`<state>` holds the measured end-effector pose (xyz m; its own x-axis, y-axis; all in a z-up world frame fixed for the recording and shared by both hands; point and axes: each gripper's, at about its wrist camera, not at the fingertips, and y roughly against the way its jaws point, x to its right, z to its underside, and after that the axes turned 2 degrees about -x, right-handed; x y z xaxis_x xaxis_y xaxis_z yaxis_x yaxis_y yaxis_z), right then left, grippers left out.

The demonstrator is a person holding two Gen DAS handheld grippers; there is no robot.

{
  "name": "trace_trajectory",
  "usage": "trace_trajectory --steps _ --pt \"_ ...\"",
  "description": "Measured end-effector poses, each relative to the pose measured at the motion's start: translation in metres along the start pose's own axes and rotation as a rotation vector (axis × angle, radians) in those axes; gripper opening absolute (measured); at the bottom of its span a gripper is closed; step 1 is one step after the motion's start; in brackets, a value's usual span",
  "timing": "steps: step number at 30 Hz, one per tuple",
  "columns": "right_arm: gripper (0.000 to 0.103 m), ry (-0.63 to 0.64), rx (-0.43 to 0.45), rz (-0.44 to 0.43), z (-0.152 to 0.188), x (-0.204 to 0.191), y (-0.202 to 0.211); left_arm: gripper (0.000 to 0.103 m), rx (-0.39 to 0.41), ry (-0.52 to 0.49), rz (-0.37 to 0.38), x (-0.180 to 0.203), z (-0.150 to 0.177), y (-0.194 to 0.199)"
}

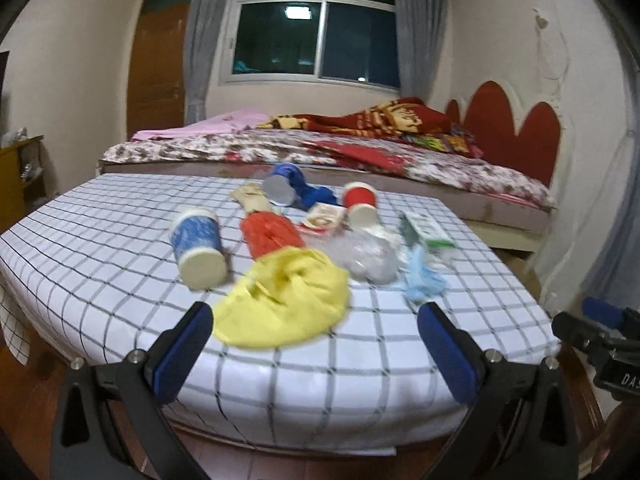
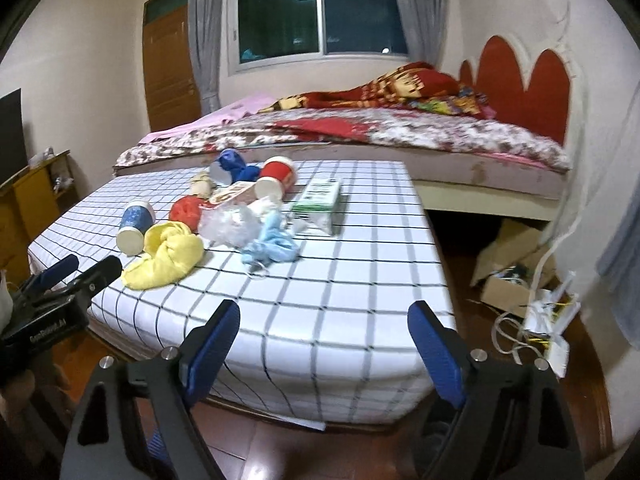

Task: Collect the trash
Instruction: 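Grasp the yellow cloth with the left tool while the right tool grasps the blue mask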

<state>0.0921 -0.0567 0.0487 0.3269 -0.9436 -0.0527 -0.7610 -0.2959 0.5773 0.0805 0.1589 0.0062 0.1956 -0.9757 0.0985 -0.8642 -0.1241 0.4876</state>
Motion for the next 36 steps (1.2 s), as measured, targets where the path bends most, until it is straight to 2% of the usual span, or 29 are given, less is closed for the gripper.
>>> trace_trajectory --steps 4,11,14,17,23,26,29,31,33,35,36 --pt "0.079 0.026 -0.031 -0.024 -0.018 -0.015 -0.041 0.102 -0.042 0.023 -0.055 -0.011 -0.011 -0.032" --pt "0.077 0.076 -0.096 -0.068 -0.039 -0.036 -0.102 0.102 -0.123 -0.029 -0.099 -0.016 -0.019 -0.077" --pt "0.076 0.084 -0.135 -0.077 -0.045 -0.041 -0.126 0.102 -0.152 -0.025 -0.070 -0.017 -0.023 -0.093" --pt "0.069 0.078 -0.190 -0.087 -0.047 -0.043 -0.149 0.102 -0.178 -0.027 -0.072 -0.018 -0.024 -0.106" --pt "0.061 0.083 -0.217 -0.099 -0.046 -0.046 -0.162 0.101 -0.224 0.006 0.006 -0.019 -0.021 -0.119" --pt "0.059 0.102 -0.216 -0.095 -0.045 -0.048 -0.163 0.090 -0.242 0.010 0.061 -0.014 -0.017 -0.121" --pt "0.055 0.102 -0.217 -0.097 -0.045 -0.046 -0.164 0.070 -0.245 -0.001 0.115 -0.004 -0.014 -0.121" --pt "0.046 0.101 -0.221 -0.105 -0.046 -0.045 -0.164 0.049 -0.245 -0.010 0.149 0.002 -0.014 -0.121" --pt "0.043 0.104 -0.227 -0.117 -0.047 -0.043 -0.164 0.039 -0.244 -0.020 0.172 0.007 -0.015 -0.118" --pt "0.037 0.107 -0.233 -0.137 -0.047 -0.041 -0.164 0.035 -0.242 -0.027 0.189 0.010 -0.017 -0.115" --pt "0.026 0.106 -0.233 -0.150 -0.047 -0.040 -0.163 0.033 -0.239 -0.025 0.197 0.010 -0.017 -0.112"
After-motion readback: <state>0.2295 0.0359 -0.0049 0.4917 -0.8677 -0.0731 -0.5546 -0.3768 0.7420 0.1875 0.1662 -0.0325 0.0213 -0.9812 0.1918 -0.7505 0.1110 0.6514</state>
